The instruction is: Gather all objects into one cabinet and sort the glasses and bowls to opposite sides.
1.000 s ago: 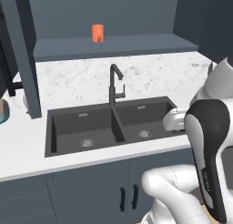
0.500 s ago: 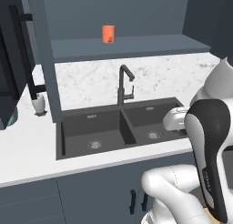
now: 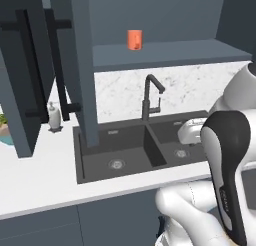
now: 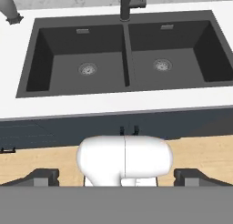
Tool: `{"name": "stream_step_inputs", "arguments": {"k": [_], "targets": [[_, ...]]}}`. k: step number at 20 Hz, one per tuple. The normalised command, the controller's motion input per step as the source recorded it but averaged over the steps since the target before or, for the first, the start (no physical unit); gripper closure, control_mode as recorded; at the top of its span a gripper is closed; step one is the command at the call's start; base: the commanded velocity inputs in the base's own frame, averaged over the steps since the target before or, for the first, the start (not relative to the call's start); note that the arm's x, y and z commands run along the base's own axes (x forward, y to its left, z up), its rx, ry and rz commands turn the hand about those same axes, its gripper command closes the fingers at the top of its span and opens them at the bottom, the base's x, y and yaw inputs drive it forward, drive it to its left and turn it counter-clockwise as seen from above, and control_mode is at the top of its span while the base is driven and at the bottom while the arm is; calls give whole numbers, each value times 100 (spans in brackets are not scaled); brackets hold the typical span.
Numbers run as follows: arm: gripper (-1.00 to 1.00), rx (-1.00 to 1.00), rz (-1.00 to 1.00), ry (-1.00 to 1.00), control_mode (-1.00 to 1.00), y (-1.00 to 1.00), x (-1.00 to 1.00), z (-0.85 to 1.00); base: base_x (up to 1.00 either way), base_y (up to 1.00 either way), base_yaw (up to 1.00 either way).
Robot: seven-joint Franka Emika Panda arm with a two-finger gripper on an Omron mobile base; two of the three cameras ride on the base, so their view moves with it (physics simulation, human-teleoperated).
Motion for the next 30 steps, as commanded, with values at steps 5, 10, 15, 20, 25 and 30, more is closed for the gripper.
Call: {"name": "stream_step_inputs", "arguments": {"k": [5, 10, 15, 20, 25, 30], "targets": [[-100, 0, 0, 0, 100, 0, 0, 0, 51, 12, 0], [-100, 0, 0, 0, 100, 0, 0, 0, 14, 0, 0], [-100, 0, 0, -12, -100, 0, -2, 16, 0, 0, 0], [-100, 1, 0, -36, -100, 0, -4, 51, 0, 0, 0], [-100, 6, 0, -38, -100, 0, 0, 60, 0, 0, 0], [-100, 4, 0, -35, -100, 0, 16, 62, 0, 0, 0]]}}
